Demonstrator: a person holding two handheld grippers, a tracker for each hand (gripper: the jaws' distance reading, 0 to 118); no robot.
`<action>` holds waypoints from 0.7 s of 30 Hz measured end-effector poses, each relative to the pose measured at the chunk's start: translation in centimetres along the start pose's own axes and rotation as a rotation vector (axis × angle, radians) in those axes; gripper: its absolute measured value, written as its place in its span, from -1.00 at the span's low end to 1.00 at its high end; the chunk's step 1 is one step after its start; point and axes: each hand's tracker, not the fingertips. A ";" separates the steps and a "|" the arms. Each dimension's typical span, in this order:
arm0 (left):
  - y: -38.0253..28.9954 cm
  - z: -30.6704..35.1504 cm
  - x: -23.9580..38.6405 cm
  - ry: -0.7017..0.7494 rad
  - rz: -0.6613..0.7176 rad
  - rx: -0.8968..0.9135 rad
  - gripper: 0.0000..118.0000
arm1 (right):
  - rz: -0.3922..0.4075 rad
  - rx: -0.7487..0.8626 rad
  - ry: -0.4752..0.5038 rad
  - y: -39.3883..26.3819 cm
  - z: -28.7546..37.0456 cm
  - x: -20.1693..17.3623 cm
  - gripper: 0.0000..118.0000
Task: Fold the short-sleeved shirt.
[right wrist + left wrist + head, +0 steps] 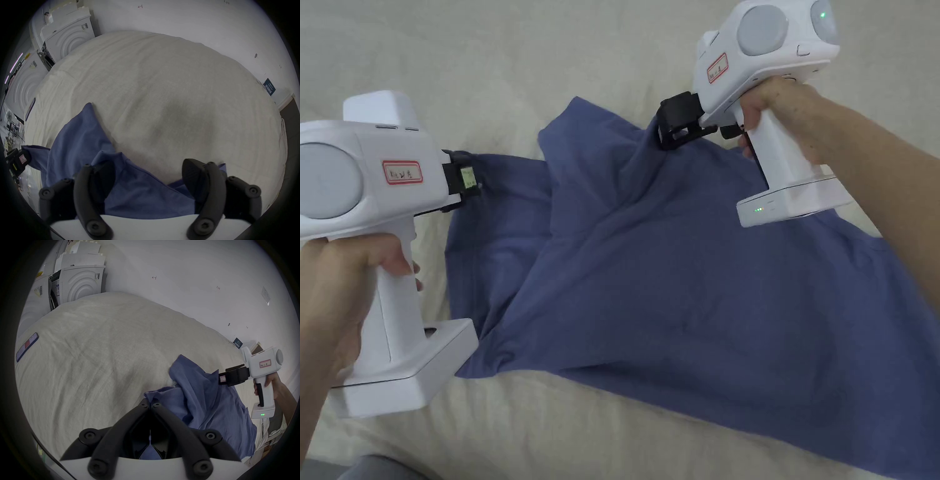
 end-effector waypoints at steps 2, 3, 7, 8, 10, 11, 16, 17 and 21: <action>-0.1 -0.3 -0.3 -0.009 0.005 -0.005 -1.00 | -0.007 0.004 0.008 -0.2 -0.4 -0.1 0.13; -0.1 -0.5 -0.4 -0.013 0.008 -0.012 -1.00 | -0.002 -0.001 0.015 -0.2 -0.7 -0.2 -0.03; -0.5 -1.1 -0.7 -0.011 0.017 -0.026 -1.00 | -0.014 -0.013 0.050 -0.4 -1.1 -0.4 -0.76; -0.6 -1.1 -0.8 -0.010 0.018 -0.028 -1.00 | -0.025 -0.010 0.061 -0.2 -1.2 -0.4 -0.92; -0.6 -1.1 -0.9 -0.012 0.018 -0.033 -1.00 | -0.034 0.003 0.069 -0.4 -0.7 -0.6 -0.92; -0.6 -1.1 -0.9 -0.011 0.018 -0.035 -1.00 | -0.036 0.003 0.066 -0.4 -0.5 -0.6 -0.92; -0.4 -0.8 -1.2 0.000 0.029 -0.031 -1.00 | -0.050 0.051 0.098 -0.9 2.4 -0.2 -0.94; -0.3 -0.6 -1.2 0.002 0.034 -0.027 -1.00 | -0.059 0.069 0.110 -1.2 3.4 -0.1 -0.94; 0.2 0.8 -1.1 -0.004 0.055 -0.015 -1.00 | -0.069 0.163 0.146 -2.6 8.5 0.3 -0.94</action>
